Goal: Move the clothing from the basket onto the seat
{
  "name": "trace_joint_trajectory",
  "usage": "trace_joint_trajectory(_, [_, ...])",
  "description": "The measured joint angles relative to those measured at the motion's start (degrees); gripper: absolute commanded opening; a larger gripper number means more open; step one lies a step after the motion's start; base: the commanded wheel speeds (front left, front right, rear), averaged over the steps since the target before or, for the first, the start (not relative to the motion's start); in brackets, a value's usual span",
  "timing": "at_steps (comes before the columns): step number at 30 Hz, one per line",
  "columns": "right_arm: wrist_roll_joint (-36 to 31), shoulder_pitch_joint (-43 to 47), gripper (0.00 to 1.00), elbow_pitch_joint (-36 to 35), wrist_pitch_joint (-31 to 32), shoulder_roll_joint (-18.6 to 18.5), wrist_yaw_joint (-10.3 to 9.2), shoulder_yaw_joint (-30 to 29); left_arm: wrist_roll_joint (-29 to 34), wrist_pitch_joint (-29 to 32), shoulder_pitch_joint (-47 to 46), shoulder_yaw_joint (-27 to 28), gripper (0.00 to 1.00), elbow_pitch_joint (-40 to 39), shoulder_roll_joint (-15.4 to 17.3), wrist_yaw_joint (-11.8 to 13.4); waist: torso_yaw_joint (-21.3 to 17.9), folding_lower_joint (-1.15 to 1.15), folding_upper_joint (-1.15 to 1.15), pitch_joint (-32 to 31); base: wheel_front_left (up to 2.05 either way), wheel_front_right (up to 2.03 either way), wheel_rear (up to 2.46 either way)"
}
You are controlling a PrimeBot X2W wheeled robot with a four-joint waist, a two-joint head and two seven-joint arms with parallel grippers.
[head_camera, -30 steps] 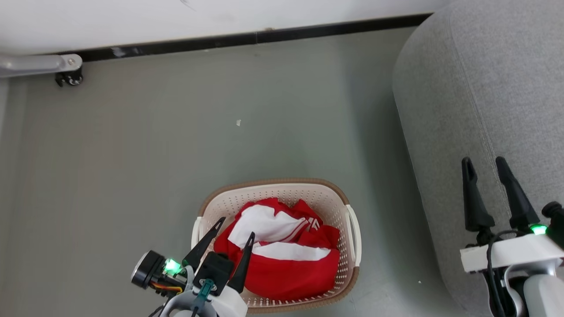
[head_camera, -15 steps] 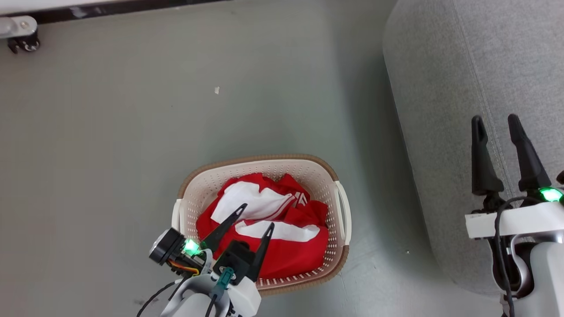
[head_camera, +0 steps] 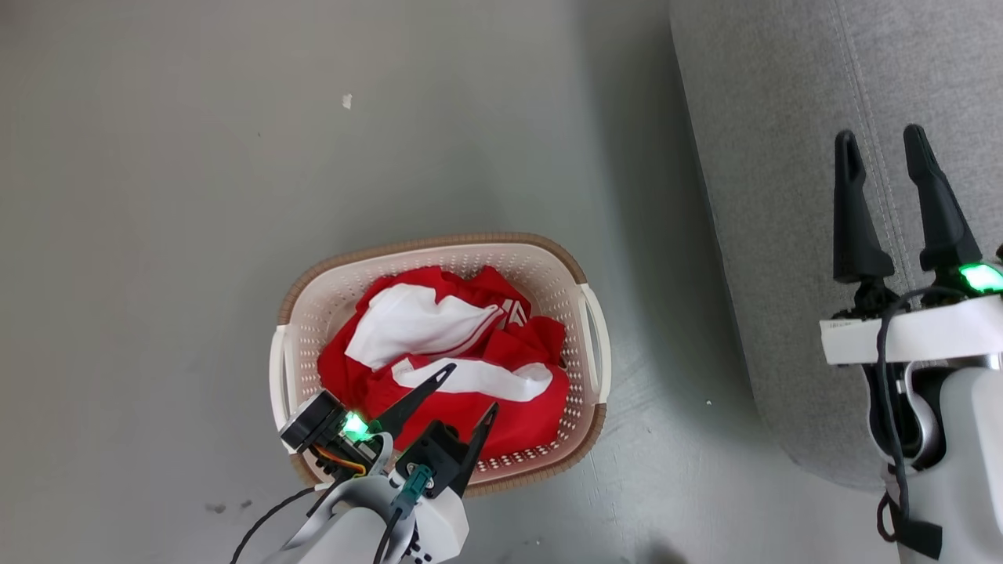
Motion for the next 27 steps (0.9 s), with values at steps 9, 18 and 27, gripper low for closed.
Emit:
trace_joint_trajectory(9, [0.0, -3.6, 1.00, 1.5, -0.1, 0.0, 0.00, -0.1, -1.5, 0.0, -2.5, -3.1, 1.00, 1.7, 0.1, -1.2, -1.3, 0.00, 0.00, 4.0, 0.00, 0.00, 0.00])
trace_joint_trajectory(18, [0.2, -7.0, 1.00, 3.5, -0.1, 0.0, 0.00, -0.2, -2.5, 0.0, -5.2, -6.4, 1.00, 2.0, 0.2, -2.0, -2.6, 0.00, 0.00, 7.7, 0.00, 0.00, 0.00])
trace_joint_trajectory(27, [0.3, -13.0, 1.00, 5.1, -0.1, -0.1, 0.00, 1.9, -4.2, -0.2, -7.3, -7.7, 1.00, 3.1, 0.3, -2.4, -3.6, 0.00, 0.00, 11.2, 0.00, 0.00, 0.00])
